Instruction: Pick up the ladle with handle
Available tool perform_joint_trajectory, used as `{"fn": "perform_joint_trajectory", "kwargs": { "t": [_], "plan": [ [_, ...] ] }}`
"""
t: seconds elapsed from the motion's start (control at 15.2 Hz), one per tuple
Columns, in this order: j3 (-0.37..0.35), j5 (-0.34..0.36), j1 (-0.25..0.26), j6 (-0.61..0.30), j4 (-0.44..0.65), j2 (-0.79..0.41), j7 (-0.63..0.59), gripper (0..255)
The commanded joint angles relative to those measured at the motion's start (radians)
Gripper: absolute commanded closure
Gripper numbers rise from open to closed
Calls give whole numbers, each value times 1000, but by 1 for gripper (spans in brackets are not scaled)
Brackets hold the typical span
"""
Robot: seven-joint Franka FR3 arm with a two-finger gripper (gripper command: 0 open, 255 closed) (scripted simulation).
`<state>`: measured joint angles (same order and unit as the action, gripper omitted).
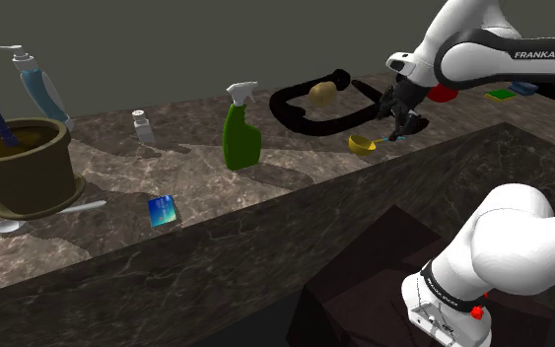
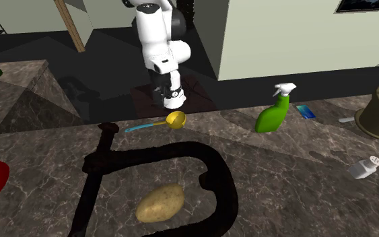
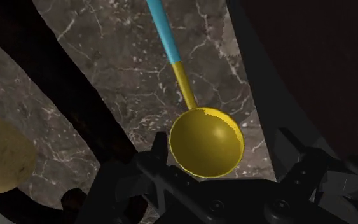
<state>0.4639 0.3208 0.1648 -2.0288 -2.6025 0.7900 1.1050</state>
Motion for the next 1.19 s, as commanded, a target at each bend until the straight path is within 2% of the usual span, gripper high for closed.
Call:
{"fn": "perform_joint_trajectory", "kwargs": {
  "t": [0.0,0.2,0.79,0.86,1.12],
  "plan": [
    [86,28,39,-59,-2,-44,152,0],
    [211,46,112,-136,20,-128,349,0],
    [260,66,118,-256,-47,-180,356,0],
    [260,65,118,-254,-46,-179,356,255],
    [258,65,118,-253,-46,-178,355,255]
  ]
}}
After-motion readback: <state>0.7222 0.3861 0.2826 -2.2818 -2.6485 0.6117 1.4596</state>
